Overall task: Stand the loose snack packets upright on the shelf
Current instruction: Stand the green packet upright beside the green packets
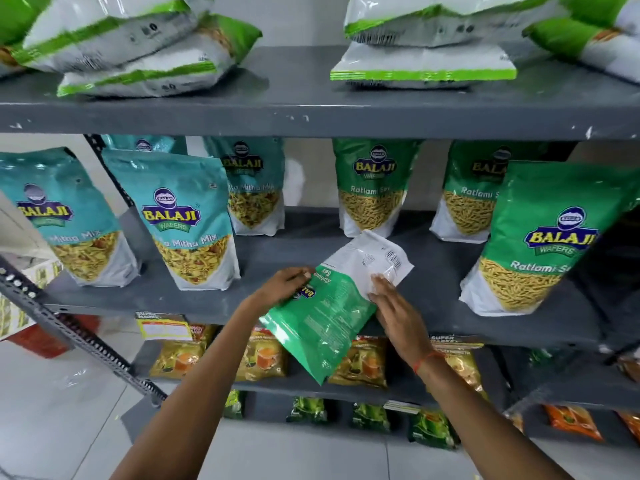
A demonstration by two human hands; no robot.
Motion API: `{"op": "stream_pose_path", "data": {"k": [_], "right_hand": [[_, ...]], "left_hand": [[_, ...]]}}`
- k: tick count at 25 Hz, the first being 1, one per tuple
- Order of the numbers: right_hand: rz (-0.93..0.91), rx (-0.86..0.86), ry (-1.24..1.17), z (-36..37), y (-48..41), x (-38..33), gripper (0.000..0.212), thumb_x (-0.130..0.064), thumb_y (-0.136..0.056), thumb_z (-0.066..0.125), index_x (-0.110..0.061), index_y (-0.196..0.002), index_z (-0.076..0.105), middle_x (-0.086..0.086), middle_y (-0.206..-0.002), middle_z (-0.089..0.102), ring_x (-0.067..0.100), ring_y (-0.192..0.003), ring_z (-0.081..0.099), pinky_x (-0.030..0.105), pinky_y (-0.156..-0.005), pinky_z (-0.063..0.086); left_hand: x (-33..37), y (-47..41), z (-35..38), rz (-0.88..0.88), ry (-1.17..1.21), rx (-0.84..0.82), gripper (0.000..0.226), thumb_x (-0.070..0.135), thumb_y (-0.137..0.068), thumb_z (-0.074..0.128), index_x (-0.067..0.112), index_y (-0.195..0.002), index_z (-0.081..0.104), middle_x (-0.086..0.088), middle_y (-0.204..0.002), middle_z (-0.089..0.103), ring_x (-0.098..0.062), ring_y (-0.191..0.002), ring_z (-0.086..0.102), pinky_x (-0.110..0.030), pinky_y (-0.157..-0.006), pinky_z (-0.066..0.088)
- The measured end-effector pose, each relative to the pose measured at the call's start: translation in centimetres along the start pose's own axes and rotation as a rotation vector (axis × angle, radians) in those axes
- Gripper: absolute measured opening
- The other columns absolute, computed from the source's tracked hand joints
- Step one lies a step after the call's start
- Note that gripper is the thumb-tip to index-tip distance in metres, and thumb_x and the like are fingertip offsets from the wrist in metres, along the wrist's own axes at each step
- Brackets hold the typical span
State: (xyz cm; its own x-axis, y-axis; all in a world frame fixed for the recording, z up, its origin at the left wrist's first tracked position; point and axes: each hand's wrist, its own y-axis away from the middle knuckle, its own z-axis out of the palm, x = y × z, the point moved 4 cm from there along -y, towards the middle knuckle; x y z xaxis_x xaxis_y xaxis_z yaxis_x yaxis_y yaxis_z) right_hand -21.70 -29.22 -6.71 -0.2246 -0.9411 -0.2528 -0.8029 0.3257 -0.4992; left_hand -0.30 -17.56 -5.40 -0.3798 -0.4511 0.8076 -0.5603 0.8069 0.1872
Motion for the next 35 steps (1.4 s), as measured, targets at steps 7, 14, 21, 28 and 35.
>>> {"op": "stream_pose_path", "data": {"k": [7,14,21,28,35], "right_hand": [[0.25,0.102,-0.376,-3.5,-0.6,2.9,0.042,-0.006,-0.09,0.053,-0.008,-0.131,0.052,0.011,-0.127,0.063,0.022,-0.11,0.062,0.031,-0.091,0.05],[0.55,0.277,-0.653,-5.7,-4.1,4.8,0.009,-0.02,-0.094,0.053,-0.013,-0.09,0.052,-0.001,-0.075,0.062,0.004,-0.068,0.059,0.029,-0.067,0.05],[0.671,0.181,-0.933,-9.2,-2.9,3.4,0.03,-0.024,-0.096,0.049,-0.026,-0.066,0.045,0.014,-0.07,0.044,0.025,-0.074,0.049,0.046,-0.072,0.05],[0.684,0.136,-1.025,-11.7,-1.0,1.8,0.024,-0.022,-0.097,0.047,-0.018,-0.077,0.059,-0.009,-0.062,0.071,0.004,-0.059,0.068,0.018,-0.048,0.053],[0.673,0.167,-0.999,-10.1,-2.1,2.2,0.021,-0.021,-0.098,0.042,-0.016,-0.096,0.062,0.002,-0.093,0.071,0.008,-0.076,0.071,0.02,-0.063,0.059]], "left_hand": [[-0.8,1.4,-0.1,-0.152,0.477,-0.156,0.044,-0.007,-0.092,0.044,-0.004,-0.136,0.04,-0.028,-0.134,0.052,-0.03,-0.113,0.06,-0.033,-0.097,0.049],[7.8,-1.5,1.7,0.018,0.873,0.359,0.016,-0.001,-0.089,0.055,0.006,-0.099,0.065,0.013,-0.068,0.073,0.0,-0.066,0.062,-0.015,-0.065,0.051],[10.2,3.4,1.4,0.162,0.364,0.581,0.023,0.026,-0.094,0.051,0.006,-0.089,0.061,-0.02,-0.089,0.07,-0.033,-0.08,0.065,-0.048,-0.074,0.056],[10.7,7.3,0.0,0.149,0.358,0.516,0.024,0.029,-0.091,0.055,0.007,-0.083,0.061,-0.018,-0.082,0.069,-0.041,-0.086,0.064,-0.059,-0.079,0.054],[10.5,6.4,-0.5,0.16,0.354,0.497,0.021,0.028,-0.093,0.052,0.009,-0.087,0.06,-0.018,-0.085,0.07,-0.037,-0.086,0.065,-0.059,-0.078,0.054]]}}
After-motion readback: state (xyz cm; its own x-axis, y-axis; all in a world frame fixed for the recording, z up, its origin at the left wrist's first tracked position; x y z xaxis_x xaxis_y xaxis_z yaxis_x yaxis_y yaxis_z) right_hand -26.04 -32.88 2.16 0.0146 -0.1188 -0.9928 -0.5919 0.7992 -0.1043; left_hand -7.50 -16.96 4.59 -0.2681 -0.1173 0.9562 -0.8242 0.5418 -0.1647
